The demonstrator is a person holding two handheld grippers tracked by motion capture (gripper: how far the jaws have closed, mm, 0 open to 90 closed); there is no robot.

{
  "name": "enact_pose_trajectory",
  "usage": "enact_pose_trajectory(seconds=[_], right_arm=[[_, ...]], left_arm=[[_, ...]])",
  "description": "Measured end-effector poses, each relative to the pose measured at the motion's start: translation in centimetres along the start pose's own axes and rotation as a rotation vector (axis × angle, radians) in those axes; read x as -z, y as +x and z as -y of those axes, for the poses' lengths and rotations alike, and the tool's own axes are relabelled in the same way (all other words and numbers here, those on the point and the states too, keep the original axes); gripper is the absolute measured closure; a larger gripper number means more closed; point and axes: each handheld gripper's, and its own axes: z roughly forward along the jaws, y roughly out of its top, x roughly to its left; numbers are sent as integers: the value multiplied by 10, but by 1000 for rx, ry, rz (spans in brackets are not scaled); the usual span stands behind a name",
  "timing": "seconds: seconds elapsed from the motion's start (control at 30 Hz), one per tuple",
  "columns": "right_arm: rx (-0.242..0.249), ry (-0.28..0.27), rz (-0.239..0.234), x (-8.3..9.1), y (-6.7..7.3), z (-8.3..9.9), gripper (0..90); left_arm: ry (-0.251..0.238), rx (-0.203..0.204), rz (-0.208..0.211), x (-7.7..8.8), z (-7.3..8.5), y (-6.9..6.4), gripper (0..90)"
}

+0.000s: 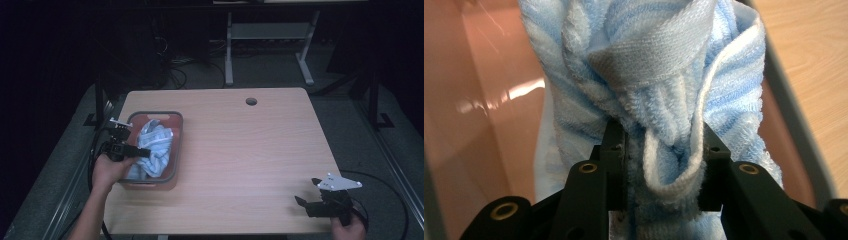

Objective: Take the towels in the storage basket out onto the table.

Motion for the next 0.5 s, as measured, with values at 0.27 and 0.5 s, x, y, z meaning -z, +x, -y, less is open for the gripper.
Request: enact_pose_trajectory(seconds=[0.27, 0.5], right_arm=[[-10, 1, 5, 2, -1, 1, 137], [0, -3, 7, 2, 0, -1, 137]], left_arm=[[-66, 28, 72, 17, -1, 3, 651], [-104, 40, 108, 27, -1, 5, 652]])
